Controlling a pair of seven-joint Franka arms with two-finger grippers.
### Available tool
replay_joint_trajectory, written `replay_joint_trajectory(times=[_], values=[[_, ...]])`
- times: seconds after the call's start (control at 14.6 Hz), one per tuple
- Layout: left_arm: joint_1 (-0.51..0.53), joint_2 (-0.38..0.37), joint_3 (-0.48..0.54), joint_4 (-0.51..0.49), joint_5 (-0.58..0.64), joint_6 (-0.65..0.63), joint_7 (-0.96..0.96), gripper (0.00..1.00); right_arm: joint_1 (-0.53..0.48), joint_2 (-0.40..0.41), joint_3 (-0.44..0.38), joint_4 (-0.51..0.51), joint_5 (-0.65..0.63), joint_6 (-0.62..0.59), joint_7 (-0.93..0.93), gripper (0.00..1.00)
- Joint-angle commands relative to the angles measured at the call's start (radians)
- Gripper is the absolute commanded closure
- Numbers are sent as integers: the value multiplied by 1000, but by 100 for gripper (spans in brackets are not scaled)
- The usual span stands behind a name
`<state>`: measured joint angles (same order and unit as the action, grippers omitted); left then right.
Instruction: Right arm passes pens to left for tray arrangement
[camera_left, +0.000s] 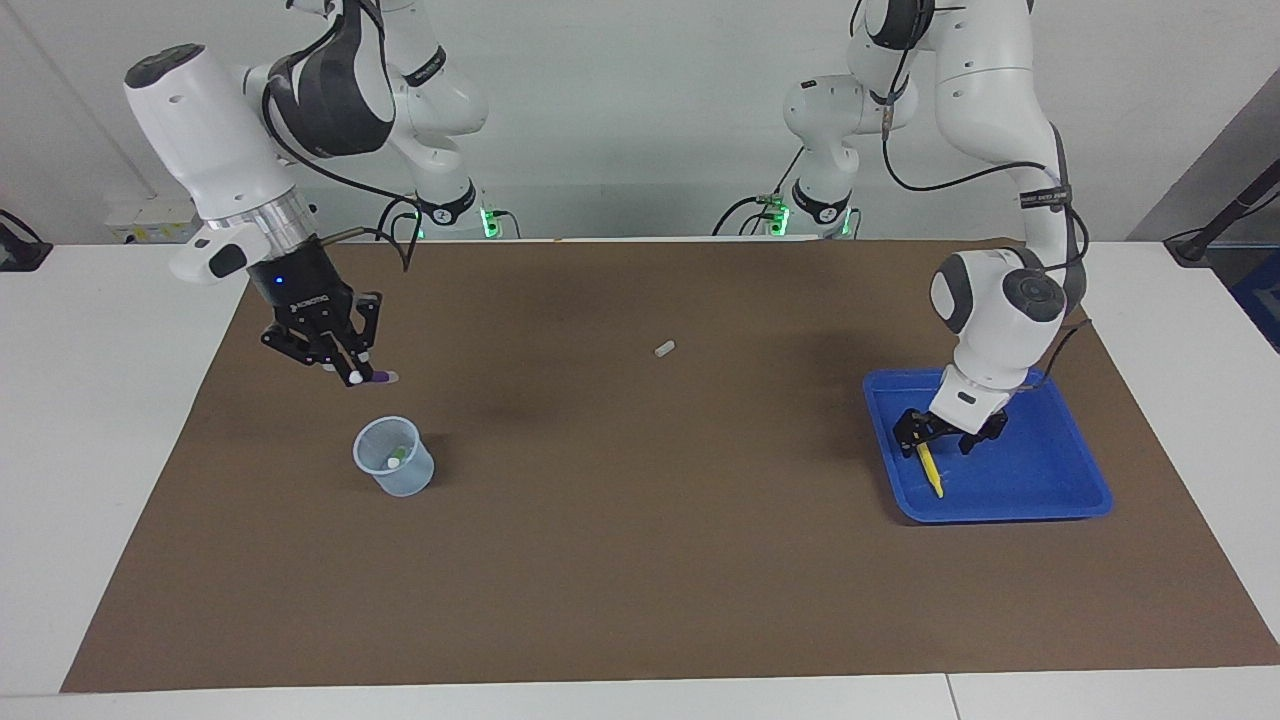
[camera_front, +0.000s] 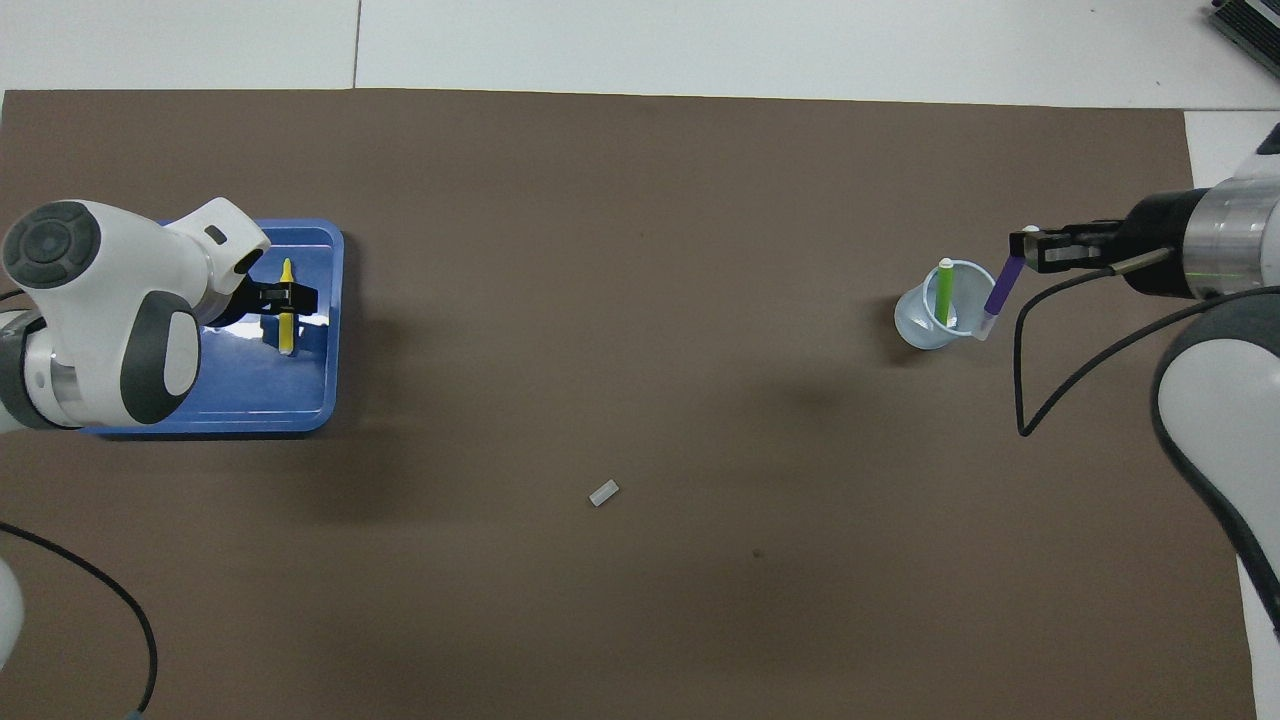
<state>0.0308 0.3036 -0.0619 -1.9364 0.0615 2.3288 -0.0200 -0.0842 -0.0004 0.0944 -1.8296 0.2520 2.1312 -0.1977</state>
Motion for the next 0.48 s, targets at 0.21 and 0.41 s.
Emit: replay_joint_trajectory(times=[0.21, 0.41], values=[[-75, -145, 2, 44, -37, -241, -197, 0, 92, -3, 19, -3, 48, -25, 452, 100], [-135, -196, 2, 36, -176, -316, -566, 0, 147, 0, 19, -16, 113, -22, 579, 100]])
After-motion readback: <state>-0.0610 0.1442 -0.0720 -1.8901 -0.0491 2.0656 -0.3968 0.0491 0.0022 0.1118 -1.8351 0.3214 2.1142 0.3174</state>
